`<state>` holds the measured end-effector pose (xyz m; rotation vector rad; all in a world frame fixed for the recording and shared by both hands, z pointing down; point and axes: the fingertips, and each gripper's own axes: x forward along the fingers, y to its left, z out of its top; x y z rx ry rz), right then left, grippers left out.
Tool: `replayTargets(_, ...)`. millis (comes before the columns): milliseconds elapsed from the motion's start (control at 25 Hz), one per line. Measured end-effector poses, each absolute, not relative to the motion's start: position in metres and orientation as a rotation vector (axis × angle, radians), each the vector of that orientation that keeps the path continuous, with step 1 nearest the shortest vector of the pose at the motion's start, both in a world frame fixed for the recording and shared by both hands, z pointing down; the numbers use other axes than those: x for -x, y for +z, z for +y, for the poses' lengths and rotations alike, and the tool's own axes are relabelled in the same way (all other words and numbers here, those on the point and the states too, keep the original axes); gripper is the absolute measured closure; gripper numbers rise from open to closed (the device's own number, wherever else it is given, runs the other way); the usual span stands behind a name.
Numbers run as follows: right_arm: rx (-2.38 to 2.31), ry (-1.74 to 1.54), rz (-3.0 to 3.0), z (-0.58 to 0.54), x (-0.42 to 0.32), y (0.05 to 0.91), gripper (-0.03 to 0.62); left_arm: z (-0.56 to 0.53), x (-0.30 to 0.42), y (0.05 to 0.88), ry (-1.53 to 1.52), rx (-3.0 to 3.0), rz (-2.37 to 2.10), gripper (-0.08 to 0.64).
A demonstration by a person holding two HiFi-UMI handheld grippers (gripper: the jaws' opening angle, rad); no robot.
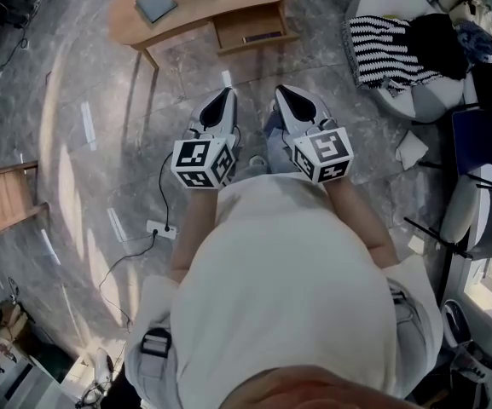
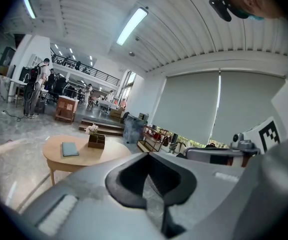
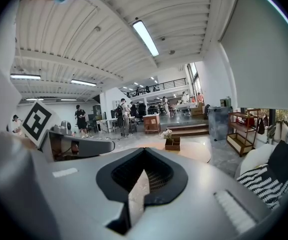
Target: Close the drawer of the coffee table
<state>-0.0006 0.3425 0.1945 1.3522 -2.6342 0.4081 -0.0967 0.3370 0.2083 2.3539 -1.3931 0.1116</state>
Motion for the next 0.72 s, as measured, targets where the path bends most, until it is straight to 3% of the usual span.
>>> replayTargets(720,-1.335,0.412,-2.667,0.215,-0.017,0.189,0.591,0.228,0.087,0.217,0.136,-2.307,-1.422,0.56)
